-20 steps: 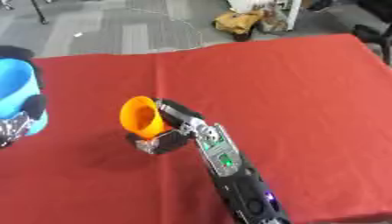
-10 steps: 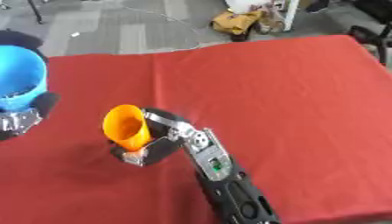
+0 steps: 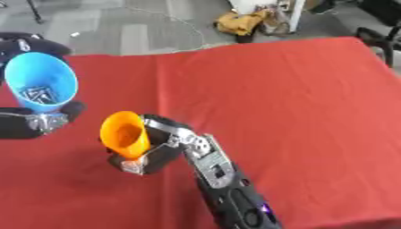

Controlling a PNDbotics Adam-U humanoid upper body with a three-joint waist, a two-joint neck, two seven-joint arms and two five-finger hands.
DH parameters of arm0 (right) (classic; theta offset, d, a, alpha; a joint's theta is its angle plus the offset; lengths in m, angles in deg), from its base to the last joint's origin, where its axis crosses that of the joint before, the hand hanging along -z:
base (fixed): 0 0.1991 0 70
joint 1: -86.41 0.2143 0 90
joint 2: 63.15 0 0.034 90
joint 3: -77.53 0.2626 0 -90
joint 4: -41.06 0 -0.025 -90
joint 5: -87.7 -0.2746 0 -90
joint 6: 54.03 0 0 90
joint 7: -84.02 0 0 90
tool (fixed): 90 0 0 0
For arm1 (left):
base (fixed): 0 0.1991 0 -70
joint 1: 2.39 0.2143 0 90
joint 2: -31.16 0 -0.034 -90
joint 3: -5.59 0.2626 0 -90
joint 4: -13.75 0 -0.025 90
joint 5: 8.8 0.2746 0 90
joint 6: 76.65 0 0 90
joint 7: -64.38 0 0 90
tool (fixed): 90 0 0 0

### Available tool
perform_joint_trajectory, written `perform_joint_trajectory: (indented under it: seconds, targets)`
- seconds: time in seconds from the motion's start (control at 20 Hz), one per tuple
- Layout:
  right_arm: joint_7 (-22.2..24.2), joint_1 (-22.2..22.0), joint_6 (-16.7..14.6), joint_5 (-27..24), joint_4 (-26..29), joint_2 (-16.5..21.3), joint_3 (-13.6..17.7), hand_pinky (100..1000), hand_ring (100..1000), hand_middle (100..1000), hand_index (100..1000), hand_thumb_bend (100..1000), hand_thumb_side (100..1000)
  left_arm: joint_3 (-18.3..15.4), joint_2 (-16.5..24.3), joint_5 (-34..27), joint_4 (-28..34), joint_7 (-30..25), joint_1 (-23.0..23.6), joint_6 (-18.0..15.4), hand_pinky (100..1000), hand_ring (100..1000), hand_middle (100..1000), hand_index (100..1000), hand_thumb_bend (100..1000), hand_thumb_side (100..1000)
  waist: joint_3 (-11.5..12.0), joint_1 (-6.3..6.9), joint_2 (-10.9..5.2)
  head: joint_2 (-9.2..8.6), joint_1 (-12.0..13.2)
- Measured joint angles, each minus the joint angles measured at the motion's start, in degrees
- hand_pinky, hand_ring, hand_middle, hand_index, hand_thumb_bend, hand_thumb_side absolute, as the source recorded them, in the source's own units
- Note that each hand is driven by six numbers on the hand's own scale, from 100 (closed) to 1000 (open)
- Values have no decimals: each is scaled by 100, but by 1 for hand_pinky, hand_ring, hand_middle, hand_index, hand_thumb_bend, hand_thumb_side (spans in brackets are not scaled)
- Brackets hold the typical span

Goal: Pour the contents of one cup into another cup.

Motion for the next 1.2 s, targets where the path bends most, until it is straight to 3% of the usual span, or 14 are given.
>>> perform_joint_trajectory:
  seconds: [0.45, 0.75, 1.2]
  targets:
    - [80, -4, 52, -53, 0, -65, -44, 822, 675, 320, 731, 100, 100, 106, -395, 1244, -550, 400, -430, -465, 290, 418, 484, 784, 575, 100, -20, -42, 32, -3, 51]
    - [116, -6, 85, -84, 0, -107, -71, 822, 675, 321, 731, 100, 100, 124, -584, 1893, -753, 676, -559, -650, 290, 416, 482, 786, 589, 100, -37, -41, 40, -4, 74]
    - [132, -31, 100, -94, -1, -107, -71, 823, 677, 322, 732, 100, 100, 156, -631, 2605, -772, 988, -611, -772, 290, 314, 472, 794, 654, 100, -50, -40, 47, -4, 74]
